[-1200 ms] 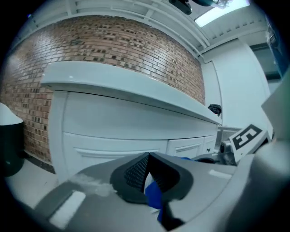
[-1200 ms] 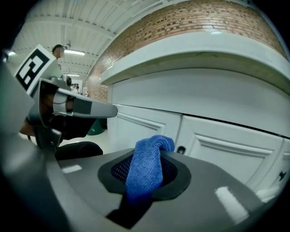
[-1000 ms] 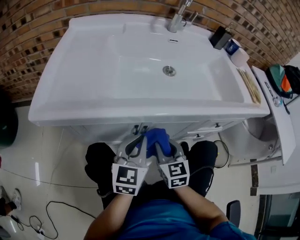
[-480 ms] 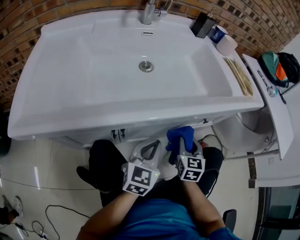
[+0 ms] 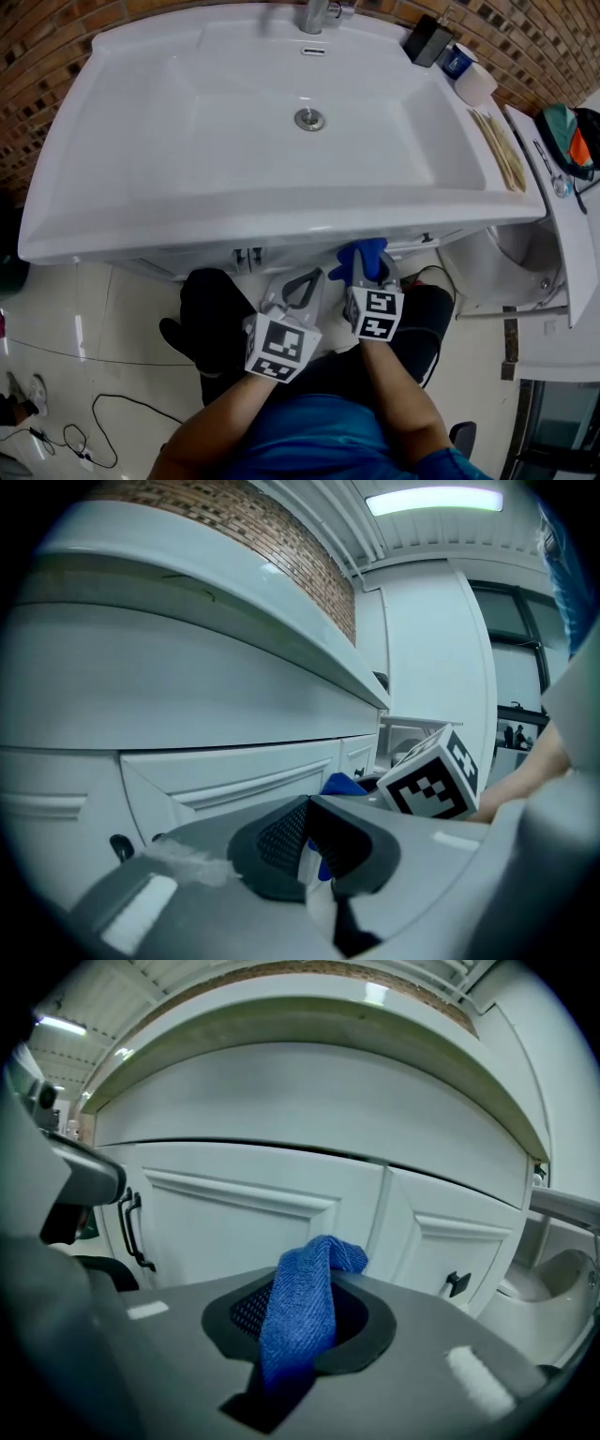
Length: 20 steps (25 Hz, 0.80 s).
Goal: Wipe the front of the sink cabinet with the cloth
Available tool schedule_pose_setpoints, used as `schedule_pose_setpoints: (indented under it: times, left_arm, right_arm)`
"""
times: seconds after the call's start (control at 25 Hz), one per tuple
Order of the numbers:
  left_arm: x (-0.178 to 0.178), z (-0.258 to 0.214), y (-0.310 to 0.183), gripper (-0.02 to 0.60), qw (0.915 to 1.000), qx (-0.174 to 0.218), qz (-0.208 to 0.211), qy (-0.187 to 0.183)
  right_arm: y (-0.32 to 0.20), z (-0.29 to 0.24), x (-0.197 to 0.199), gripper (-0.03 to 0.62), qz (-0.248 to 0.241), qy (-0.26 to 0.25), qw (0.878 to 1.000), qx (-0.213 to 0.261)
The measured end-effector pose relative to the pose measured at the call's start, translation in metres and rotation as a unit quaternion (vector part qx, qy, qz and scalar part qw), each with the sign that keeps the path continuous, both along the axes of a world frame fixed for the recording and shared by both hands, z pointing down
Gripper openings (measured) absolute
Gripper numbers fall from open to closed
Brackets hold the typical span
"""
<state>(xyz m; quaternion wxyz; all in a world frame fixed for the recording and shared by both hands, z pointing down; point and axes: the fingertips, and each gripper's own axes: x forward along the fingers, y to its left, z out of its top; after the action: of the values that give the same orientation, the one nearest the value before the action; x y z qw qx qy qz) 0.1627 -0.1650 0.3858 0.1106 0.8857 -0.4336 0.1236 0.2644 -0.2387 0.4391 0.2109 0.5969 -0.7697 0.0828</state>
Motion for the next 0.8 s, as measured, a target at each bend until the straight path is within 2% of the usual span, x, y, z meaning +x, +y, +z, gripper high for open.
schedule_pose_setpoints:
  times: [0.44,0.8]
  left_arm:
    - [-0.077,-0.008,0.007,0.002,0.9975,0.008,-0.07,-0.006]
    - [-0.153,-0.014,0.024,0.002,0.9889,0.015,-0.148,0.003]
  right_arm:
    - [0.024,-0.002,-0.116,0.084,-0.115,-0.026,0.993,-0.004]
    - [0.073,-0.018,-0.2,0.084,-0.209,-0.028,0.978,0.007]
